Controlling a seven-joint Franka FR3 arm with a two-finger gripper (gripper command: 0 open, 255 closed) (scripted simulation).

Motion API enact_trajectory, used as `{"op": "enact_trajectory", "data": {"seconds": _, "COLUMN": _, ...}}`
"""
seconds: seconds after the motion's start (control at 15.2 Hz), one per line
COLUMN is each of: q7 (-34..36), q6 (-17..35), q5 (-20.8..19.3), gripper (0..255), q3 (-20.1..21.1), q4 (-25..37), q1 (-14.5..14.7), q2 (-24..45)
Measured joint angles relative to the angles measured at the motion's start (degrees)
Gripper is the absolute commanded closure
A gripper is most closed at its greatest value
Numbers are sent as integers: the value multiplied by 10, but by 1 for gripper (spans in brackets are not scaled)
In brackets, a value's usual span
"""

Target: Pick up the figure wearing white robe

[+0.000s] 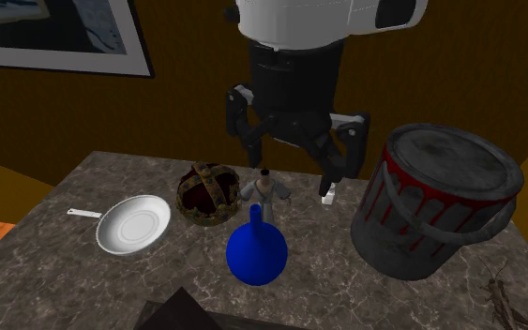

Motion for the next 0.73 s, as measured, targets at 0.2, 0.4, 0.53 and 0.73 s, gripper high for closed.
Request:
{"op": "enact_trajectory", "data": {"seconds": 0.2, "q7": 10, "q6": 40, "q5": 8, "gripper": 0, "q3": 12, "q4": 0, "q1": 6, "q2": 51}}
{"op": "enact_trajectory", "data": {"seconds": 0.4, "q7": 23, "q6": 70, "q5": 15, "gripper": 0, "q3": 26, "q4": 11, "q1": 13, "q2": 101}}
{"op": "enact_trajectory", "data": {"seconds": 0.53, "q7": 30, "q6": 95, "q5": 18, "gripper": 0, "q3": 35, "q4": 24, "q1": 16, "q2": 145}}
{"op": "enact_trajectory", "data": {"seconds": 0.73, "q7": 44, "q6": 120, "q5": 20, "gripper": 0, "q3": 49, "q4": 51, "q1": 22, "q2": 206}}
